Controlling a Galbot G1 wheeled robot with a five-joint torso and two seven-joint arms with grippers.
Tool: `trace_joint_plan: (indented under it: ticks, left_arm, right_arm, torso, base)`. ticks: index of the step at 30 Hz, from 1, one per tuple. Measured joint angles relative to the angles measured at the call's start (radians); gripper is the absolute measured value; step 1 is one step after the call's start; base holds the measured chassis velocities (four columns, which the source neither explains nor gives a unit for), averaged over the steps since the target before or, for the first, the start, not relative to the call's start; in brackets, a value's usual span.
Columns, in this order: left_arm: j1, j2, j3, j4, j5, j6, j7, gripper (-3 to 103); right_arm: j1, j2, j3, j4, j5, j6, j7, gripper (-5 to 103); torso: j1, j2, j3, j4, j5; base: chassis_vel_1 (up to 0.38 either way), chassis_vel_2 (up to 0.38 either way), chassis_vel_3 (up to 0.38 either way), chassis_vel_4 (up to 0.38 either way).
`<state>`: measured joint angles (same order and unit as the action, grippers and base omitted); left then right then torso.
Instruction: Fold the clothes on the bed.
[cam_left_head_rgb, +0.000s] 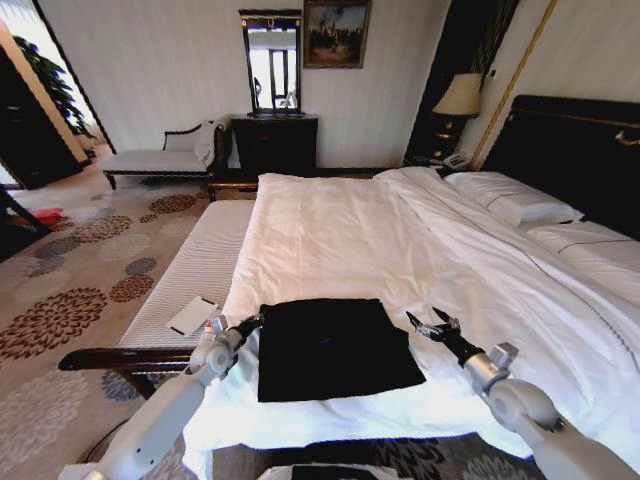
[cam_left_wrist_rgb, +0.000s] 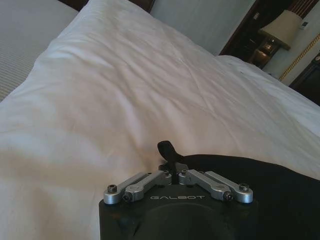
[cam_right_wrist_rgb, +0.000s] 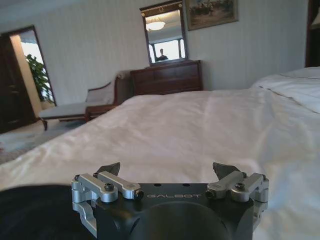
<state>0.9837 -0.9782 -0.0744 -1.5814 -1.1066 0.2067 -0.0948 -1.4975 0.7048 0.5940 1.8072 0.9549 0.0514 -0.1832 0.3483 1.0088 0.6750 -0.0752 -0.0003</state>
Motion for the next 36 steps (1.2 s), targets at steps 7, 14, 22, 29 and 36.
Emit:
trace_joint_plan:
  ticks: [7,14,22,29,36]
  left_arm:
    - [0.002,0.019,0.018,-0.042,0.032,-0.014,-0.011,1]
    - [0.026,0.026,0.025,-0.092,0.049,-0.018,-0.017,1]
    - [0.029,0.035,0.037,-0.115,0.052,-0.018,-0.03,1]
    - [0.031,0.039,0.04,-0.126,0.05,-0.018,-0.031,1]
    - [0.032,0.037,0.046,-0.113,0.064,-0.018,-0.021,1]
  right_arm:
    - [0.211,-0.113,-0.194,-0.117,0.131,-0.058,-0.048,100]
    - [0.394,-0.12,-0.367,-0.26,0.167,-0.085,-0.078,100]
    - [0.589,-0.046,-0.568,-0.423,0.182,-0.098,-0.077,100]
    - [0.635,-0.023,-0.622,-0.453,0.204,-0.111,-0.079,100]
    - [0.685,-0.011,-0.674,-0.483,0.194,-0.113,-0.088,100]
  torso:
    - [0.0,0.0,0.0,0.0001,0.0006]
    - [0.0,0.0,0.0,-0.0002,0.0007]
    - [0.0,0.0,0.0,0.0,0.0008]
    - [0.0,0.0,0.0,-0.0001,0.0004]
    - [0.0,0.0,0.0,-0.0002,0.0002]
  base:
    - [0.0,0.0,0.0,0.0]
    - [0.0,0.0,0.0,0.0]
    - [0.0,0.0,0.0,0.0]
    - [0.0,0.0,0.0,0.0]
    - [0.0,0.0,0.0,0.0]
